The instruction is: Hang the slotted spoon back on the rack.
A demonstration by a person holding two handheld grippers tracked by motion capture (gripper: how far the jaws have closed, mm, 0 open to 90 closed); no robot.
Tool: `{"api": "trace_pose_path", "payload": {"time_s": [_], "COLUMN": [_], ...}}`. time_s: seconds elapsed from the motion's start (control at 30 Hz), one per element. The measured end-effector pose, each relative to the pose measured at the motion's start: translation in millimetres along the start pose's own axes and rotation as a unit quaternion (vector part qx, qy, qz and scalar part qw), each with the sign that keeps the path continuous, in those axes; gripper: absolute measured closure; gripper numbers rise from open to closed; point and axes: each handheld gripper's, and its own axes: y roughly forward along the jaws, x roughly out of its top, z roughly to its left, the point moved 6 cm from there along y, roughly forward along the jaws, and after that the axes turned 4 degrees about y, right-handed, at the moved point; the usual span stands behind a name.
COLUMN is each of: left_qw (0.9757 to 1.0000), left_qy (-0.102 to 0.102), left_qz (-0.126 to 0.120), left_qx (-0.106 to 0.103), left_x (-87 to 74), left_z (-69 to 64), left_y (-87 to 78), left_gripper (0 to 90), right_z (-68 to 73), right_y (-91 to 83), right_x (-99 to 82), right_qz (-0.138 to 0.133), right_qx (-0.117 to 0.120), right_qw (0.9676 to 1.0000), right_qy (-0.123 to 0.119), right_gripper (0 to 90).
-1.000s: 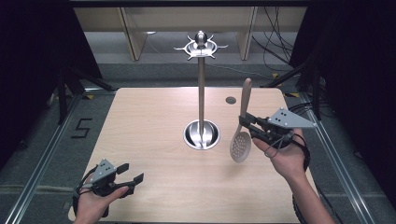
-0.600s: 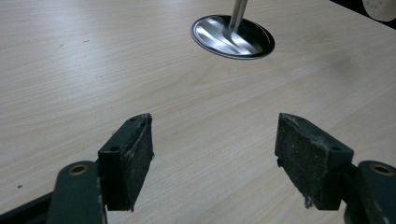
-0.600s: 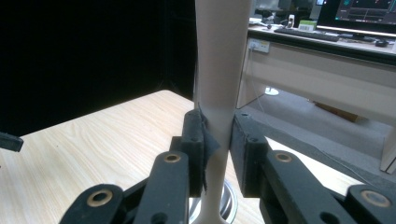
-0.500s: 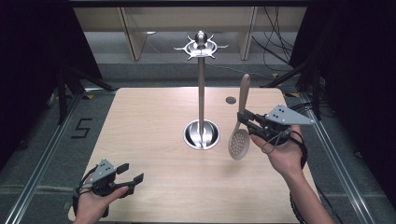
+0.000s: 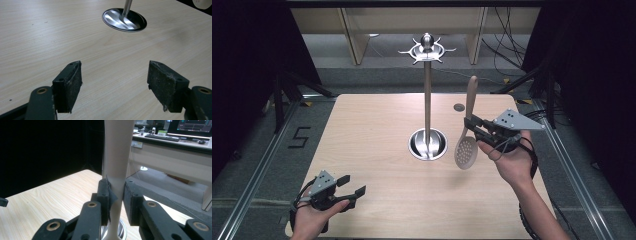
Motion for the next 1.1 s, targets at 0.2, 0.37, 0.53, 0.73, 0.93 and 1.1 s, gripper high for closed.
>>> {"api": "trace_pose_path", "payload": {"time_s": [0.2, 0.37, 0.53, 0.73, 0.93, 1.1], "left_qw": [1.0000, 1.0000, 1.0000, 1.0000, 0.9994, 1.0000], "left_qy": [0.001, 0.002, -0.002, 0.003, 0.034, 0.002], "left_qz": [0.001, -0.001, 0.000, 0.000, -0.002, -0.002], "left_qx": [0.000, -0.002, 0.000, 0.000, -0.002, -0.002], "left_x": [0.0, 0.2, 0.1, 0.4, 1.8, 0.5], "left_z": [-0.1, 0.0, -0.2, 0.5, 4.4, 0.1], "left_y": [-0.1, 0.2, -0.1, -0.1, -0.2, 0.6], "left_gripper": [27.5, 27.5, 27.5, 27.5, 27.5, 27.5], "right_z": [-0.1, 2.3, 2.2, 6.4, 7.2, 8.2], "right_y": [2.4, 4.2, 7.6, 12.2, 16.1, 17.1], "right_x": [2.7, 5.3, 7.7, 9.7, 11.7, 12.1], "right_qz": [-0.006, -0.003, -0.006, -0.001, -0.007, 0.001], "right_qx": [-0.007, -0.004, -0.012, -0.011, -0.009, -0.014], "right_qw": [0.9999, 1.0000, 0.9999, 0.9999, 0.9999, 0.9999], "right_qy": [-0.005, -0.001, -0.005, -0.003, 0.002, 0.008], "right_gripper": [77.1, 77.1, 77.1, 77.1, 77.1, 77.1]}}
